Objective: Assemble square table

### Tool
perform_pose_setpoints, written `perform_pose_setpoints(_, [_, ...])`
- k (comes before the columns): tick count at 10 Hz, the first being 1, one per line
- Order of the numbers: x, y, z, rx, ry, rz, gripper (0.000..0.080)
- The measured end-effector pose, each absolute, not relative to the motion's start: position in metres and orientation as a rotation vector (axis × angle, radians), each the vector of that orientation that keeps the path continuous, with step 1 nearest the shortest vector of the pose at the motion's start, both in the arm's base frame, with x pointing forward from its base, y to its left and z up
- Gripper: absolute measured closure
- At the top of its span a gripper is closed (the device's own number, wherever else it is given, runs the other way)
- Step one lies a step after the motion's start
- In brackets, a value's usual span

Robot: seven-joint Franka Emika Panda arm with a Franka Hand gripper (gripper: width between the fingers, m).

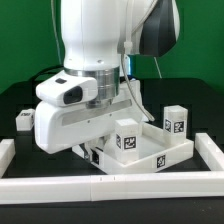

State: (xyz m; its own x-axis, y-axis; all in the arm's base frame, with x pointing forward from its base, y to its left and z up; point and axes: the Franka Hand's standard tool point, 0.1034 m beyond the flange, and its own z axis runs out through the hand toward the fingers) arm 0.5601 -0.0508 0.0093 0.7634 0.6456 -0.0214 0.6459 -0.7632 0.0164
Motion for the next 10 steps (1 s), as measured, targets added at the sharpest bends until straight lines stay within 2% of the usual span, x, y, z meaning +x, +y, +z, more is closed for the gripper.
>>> perform_pose_setpoints(2, [0.571,-0.049,0.010,2.659,1.526,0.013,0.0742])
perform_pose_setpoints(6, [0.571,-0.055,0.010,2.508,1.736,-0.030,0.0741])
perform_pose_setpoints(8, [0.587,-0.013,0.013,2.431,1.869,-0.044,0.0741])
perform_pose_setpoints(10, [0.588,-0.012,0.013,2.339,1.977,-0.043,0.0741])
